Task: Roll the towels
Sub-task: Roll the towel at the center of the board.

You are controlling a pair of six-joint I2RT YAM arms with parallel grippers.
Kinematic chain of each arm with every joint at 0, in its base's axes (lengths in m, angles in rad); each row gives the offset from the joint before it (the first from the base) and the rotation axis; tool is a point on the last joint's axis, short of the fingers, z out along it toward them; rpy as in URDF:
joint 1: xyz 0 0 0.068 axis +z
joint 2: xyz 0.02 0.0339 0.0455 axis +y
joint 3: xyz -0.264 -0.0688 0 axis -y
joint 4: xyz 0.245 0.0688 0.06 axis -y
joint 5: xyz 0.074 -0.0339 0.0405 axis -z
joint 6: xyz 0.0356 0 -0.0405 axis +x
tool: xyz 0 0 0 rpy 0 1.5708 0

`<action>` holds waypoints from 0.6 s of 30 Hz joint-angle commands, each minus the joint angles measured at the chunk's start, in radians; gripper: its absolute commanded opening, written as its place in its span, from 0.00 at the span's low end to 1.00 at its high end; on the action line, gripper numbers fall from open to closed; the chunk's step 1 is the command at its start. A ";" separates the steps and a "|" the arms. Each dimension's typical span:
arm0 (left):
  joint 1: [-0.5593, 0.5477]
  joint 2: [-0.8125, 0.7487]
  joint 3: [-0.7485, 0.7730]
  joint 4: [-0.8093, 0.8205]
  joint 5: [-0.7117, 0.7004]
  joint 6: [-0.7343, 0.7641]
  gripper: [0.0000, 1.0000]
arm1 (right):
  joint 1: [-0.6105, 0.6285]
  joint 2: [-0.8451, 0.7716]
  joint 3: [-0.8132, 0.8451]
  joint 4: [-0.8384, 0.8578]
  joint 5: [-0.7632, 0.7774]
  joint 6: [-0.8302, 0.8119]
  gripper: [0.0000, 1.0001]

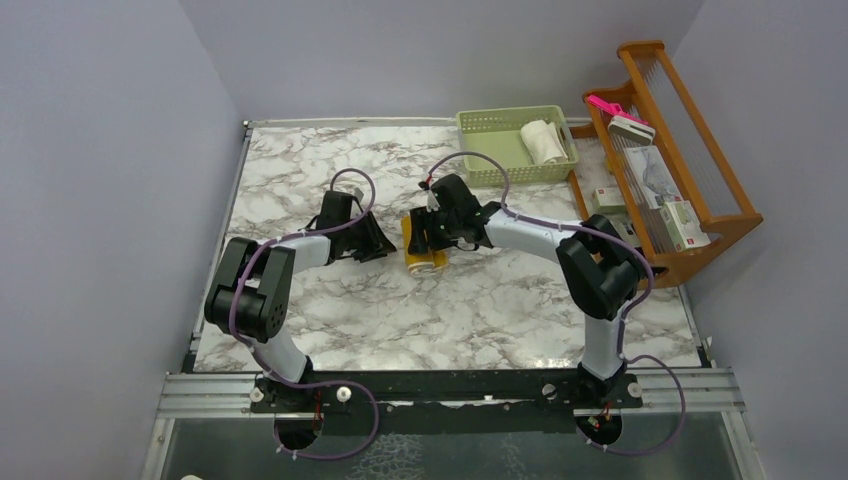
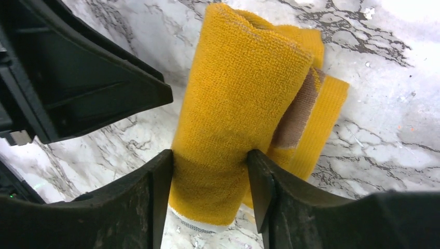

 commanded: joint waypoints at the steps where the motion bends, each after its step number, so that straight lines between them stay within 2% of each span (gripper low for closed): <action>1: -0.003 -0.024 -0.024 0.011 -0.044 -0.008 0.34 | 0.005 0.037 0.014 -0.013 -0.032 0.016 0.50; 6: -0.003 -0.034 -0.043 0.019 -0.054 -0.014 0.34 | -0.001 0.083 0.003 0.020 -0.072 0.021 0.38; 9: -0.003 -0.045 -0.062 0.041 -0.050 -0.028 0.34 | -0.016 0.089 -0.035 0.069 -0.108 0.029 0.35; 15: -0.003 -0.060 -0.090 0.108 -0.029 -0.060 0.34 | -0.111 0.029 -0.210 0.286 -0.280 0.042 0.29; 18: -0.003 -0.057 -0.101 0.167 -0.008 -0.088 0.34 | -0.188 0.021 -0.307 0.446 -0.439 0.067 0.29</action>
